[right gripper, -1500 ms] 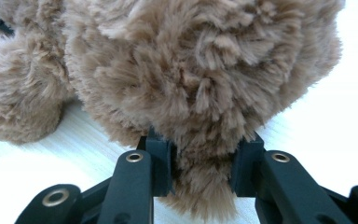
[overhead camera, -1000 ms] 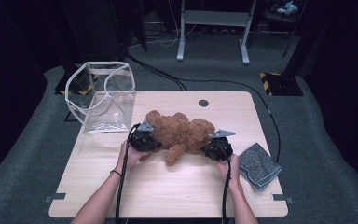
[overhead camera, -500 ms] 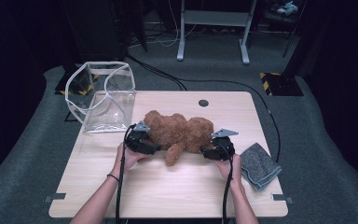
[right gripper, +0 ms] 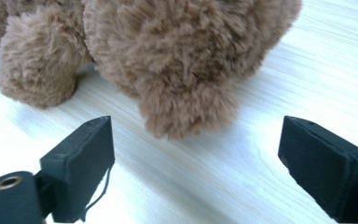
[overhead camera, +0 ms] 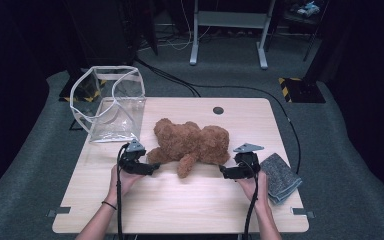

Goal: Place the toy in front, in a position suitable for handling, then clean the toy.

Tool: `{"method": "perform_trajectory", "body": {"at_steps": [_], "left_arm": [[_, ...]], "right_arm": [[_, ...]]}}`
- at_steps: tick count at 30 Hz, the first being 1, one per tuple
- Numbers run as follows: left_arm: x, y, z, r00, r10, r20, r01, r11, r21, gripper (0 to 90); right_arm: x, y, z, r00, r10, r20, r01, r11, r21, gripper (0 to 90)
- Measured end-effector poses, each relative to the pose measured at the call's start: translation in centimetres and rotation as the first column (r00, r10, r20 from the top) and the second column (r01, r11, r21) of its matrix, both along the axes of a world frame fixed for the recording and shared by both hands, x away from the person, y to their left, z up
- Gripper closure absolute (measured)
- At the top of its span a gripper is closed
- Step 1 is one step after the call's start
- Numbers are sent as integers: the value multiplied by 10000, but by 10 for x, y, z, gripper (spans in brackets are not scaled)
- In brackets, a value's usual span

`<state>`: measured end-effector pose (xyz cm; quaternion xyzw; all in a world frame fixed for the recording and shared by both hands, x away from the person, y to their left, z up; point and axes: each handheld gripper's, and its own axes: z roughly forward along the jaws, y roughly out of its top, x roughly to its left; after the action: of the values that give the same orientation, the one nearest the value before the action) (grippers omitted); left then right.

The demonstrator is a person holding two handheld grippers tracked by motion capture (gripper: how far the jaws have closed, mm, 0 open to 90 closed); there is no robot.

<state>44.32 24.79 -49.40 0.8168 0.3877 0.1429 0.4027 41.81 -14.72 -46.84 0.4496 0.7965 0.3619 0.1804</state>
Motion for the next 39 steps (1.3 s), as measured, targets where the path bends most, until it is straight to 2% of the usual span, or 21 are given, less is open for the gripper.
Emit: {"method": "perform_trajectory", "body": {"at_steps": [3,4,6,7,10,12,13,17,19,21,25,26,27,28,29,30,32,33,35,36,39], "left_arm": [[-4,4,-5,9998,196,27,-196,9998,32,125],[-5,5,-7,9998,190,-115,-189,9998,59,114],[-5,7,-9,9995,119,-283,-123,9999,-113,109],[-8,6,-12,9996,256,-75,-256,9997,46,110],[-9,6,-16,9998,151,-134,-151,9999,55,111],[-9,5,-19,9997,229,-110,-229,9997,34,111],[-9,6,-20,9996,118,-260,-117,9999,28,118],[-8,5,-26,9993,326,-176,-325,9995,12,179],[-9,3,-34,9990,411,-178,-412,9991,-43,194],[-11,1,-33,9993,350,124,-354,9989,304,198],[-11,-1,-34,9992,386,112,-390,9985,387,201],[-11,-1,-34,9992,352,169,-360,9981,507,203],[-11,-2,-34,9991,362,198,-373,9977,574,203],[-12,-4,-35,9991,343,255,-360,9969,695,203],[-12,-4,-35,9991,343,255,-360,9969,695,203],[-12,-4,-34,9992,326,213,-342,9961,810,203],[-12,-4,-35,9989,371,283,-391,9964,752,204],[-12,-4,-35,9989,372,268,-391,9967,716,207],[-12,-4,-35,9982,506,311,-525,9968,607,207],[-12,-4,-35,9982,529,267,-546,9964,647,209],[-11,-2,-34,9986,480,223,-493,9967,639,241]], "right_arm": [[-3,-3,1,10000,-12,-43,12,10000,-74,66],[-4,-5,1,10000,-46,2,46,9998,-189,59],[-9,-9,1,9997,-109,-224,104,9997,-202,45],[-10,-10,1,9998,-124,-157,120,9996,-274,41],[-12,-13,0,9996,-225,-171,220,9993,-297,40],[-16,-17,1,9991,-361,-201,352,9986,-399,39],[-17,-20,0,9986,-486,-226,476,9980,-403,40],[-21,-40,0,9946,-999,-287,983,9937,-532,48],[-24,-52,-1,9901,-1371,-305,1351,9890,-605,52],[-26,-63,-2,9846,-1703,-404,1672,9835,-692,53],[-28,-82,-6,9724,-2267,-547,2212,9708,-926,58],[-29,-85,-7,9667,-2490,-589,2429,9654,-946,59],[-29,-90,-9,9659,-2517,-615,2443,9638,-1067,61],[-29,-97,-12,9596,-2721,-716,2637,9585,-1079,63],[-29,-97,-12,9596,-2721,-716,2637,9585,-1079,63],[-28,-102,-16,9536,-2895,-827,2796,9535,-1127,67],[-28,-105,-19,9516,-2941,-894,2836,9522,-1132,71],[-27,-106,-22,9464,-3092,-931,2976,9471,-1201,79],[-26,-108,-23,9470,-3070,-942,2950,9476,-1228,84],[-25,-108,-24,9423,-3179,-1052,3048,9443,-1237,95],[-20,-112,-29,9403,-3231,-1071,3072,9411,-1413,136]]}}
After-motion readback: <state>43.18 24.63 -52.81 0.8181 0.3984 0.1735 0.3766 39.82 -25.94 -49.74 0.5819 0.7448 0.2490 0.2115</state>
